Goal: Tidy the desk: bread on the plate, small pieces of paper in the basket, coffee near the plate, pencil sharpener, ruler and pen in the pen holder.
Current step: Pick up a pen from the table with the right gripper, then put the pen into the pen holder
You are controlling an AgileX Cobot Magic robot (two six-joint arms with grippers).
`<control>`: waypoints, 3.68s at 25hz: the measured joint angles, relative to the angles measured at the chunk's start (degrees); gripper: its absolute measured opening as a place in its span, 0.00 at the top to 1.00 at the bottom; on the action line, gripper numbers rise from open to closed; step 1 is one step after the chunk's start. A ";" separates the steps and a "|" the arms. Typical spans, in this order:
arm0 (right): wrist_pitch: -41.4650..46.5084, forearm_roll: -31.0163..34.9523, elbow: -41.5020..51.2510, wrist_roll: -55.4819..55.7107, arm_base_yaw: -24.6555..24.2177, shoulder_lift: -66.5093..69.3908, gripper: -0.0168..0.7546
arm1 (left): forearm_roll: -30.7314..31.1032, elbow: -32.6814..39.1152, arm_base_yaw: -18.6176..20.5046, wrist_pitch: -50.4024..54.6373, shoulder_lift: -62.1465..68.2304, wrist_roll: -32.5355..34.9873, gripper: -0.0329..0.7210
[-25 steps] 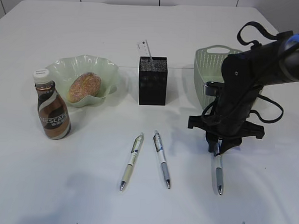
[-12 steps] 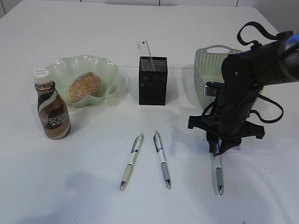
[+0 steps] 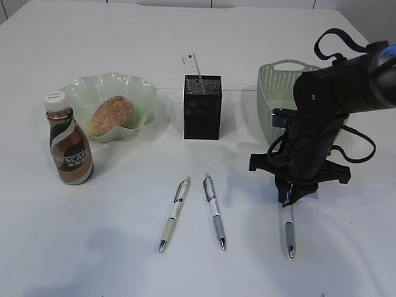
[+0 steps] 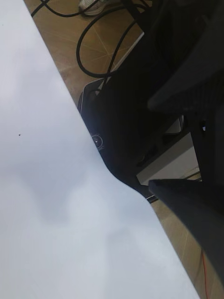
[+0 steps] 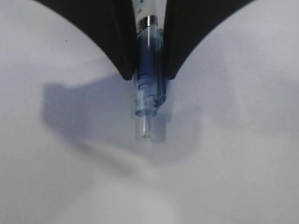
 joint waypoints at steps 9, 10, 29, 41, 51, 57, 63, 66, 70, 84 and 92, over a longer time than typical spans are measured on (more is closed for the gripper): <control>0.11 0.00 -0.09 -0.26 0.00 0.00 0.79 | 0.00 0.00 0.00 0.00 0.00 0.00 0.52; 0.11 0.00 -0.09 -0.26 0.00 0.00 0.79 | 0.00 0.00 0.00 0.00 0.00 0.00 0.52; 1.96 -0.78 -1.15 -4.66 0.00 -4.43 0.79 | -0.09 0.00 0.00 0.00 0.00 0.00 0.52; 8.84 -0.78 -17.10 -6.09 0.00 -6.59 0.79 | -0.09 0.00 0.00 0.00 0.00 0.00 0.52; 0.22 -0.44 -25.52 -12.08 0.87 -6.59 0.79 | -0.09 0.00 0.00 0.00 0.00 0.00 0.52; -13.43 -0.44 -25.52 -13.45 2.57 -6.59 0.79 | -0.09 0.00 0.00 0.00 0.00 0.00 0.52; -28.78 -0.67 -25.52 -13.53 3.02 -5.66 0.79 | -0.09 0.00 0.00 0.00 0.00 0.00 0.52; -33.14 -0.79 -25.52 -13.53 3.02 -3.26 0.79 | -0.09 0.00 0.00 0.00 0.00 0.00 0.52; -35.81 -0.79 -25.52 -13.53 3.02 -0.86 0.79 | 0.01 0.00 0.00 0.00 0.00 0.00 0.52; -48.66 -0.92 -25.52 -13.53 3.05 5.73 0.80 | 0.01 0.00 0.00 -1.87 0.00 0.00 0.52; -51.79 -1.15 -25.52 -13.53 3.15 9.03 0.80 | 0.01 0.00 0.00 -3.43 0.00 0.00 0.52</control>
